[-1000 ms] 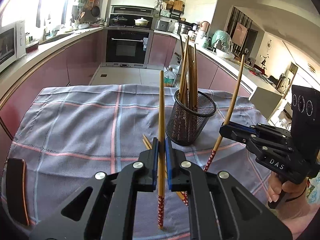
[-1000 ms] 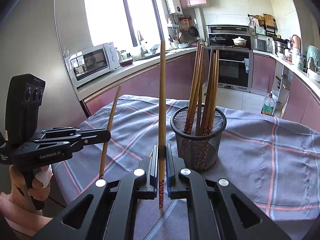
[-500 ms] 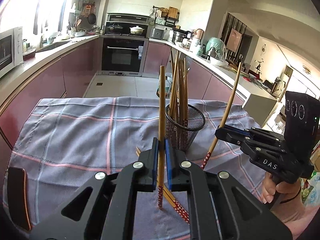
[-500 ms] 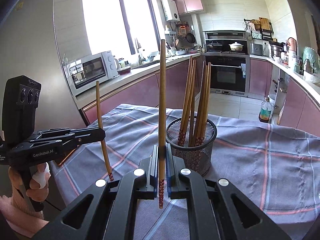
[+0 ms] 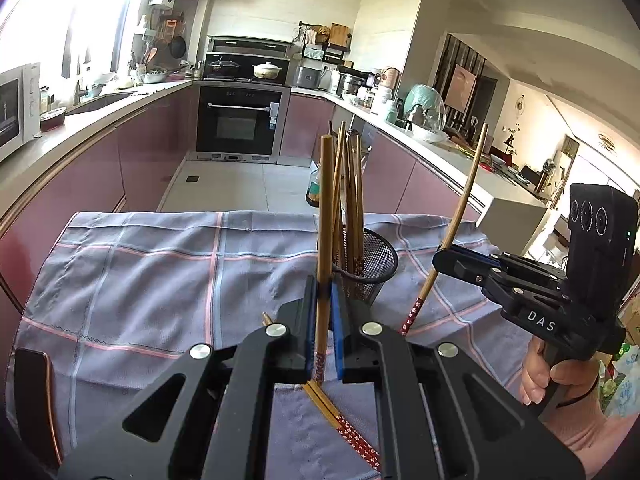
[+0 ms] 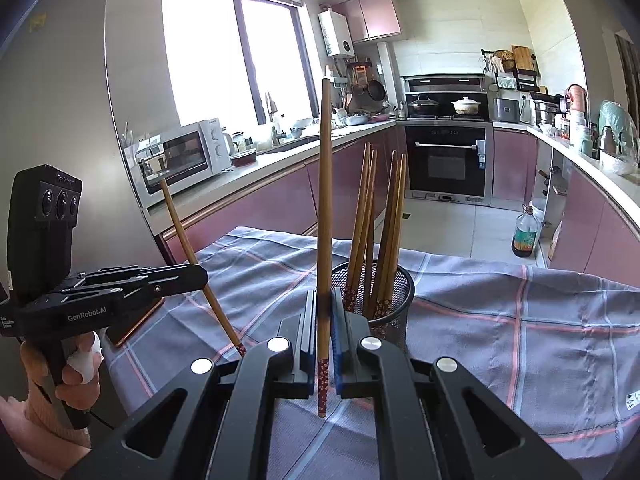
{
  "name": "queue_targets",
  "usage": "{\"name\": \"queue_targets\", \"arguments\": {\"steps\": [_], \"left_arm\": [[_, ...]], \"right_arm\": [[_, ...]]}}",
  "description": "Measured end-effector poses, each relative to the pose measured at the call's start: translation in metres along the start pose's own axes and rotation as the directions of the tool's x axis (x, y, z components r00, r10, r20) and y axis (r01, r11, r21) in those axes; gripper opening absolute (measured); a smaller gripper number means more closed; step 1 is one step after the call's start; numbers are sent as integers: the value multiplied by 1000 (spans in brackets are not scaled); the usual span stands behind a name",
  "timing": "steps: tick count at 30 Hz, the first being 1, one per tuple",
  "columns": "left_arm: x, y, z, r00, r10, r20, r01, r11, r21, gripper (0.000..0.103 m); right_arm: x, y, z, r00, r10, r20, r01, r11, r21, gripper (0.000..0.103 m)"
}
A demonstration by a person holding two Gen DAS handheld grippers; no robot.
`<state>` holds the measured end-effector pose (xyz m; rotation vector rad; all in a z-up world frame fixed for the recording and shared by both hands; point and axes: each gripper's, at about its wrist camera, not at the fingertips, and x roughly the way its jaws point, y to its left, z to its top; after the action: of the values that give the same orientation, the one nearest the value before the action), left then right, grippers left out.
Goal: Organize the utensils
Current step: 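Lift both chopsticks upright and carry them over the black mesh cup, then lower the chopsticks into the cup and open both tools to release them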
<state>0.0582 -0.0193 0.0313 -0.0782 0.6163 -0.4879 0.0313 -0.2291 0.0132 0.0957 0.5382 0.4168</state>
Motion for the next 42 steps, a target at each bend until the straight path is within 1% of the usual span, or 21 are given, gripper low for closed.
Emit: {"name": "queue_targets", "arguments": {"steps": [15,24,34,42], "left_arm": [[-9,-4,20,998,-30,52,29,999,18,8],[-16,-13,40,994,-46,98,44,999,31,8],[-37,-21,64,982,-73,172,67,997,39,8],[-41,-29,85,975,-71,211,65,997,34,8]], "right_arm": [[-9,1,13,999,-14,43,15,1000,-26,5],[-11,-3,23,997,-23,71,25,999,-32,6],[-12,-6,41,993,-28,117,32,999,-34,5],[-3,-11,50,990,-45,135,48,999,-17,5]]}}
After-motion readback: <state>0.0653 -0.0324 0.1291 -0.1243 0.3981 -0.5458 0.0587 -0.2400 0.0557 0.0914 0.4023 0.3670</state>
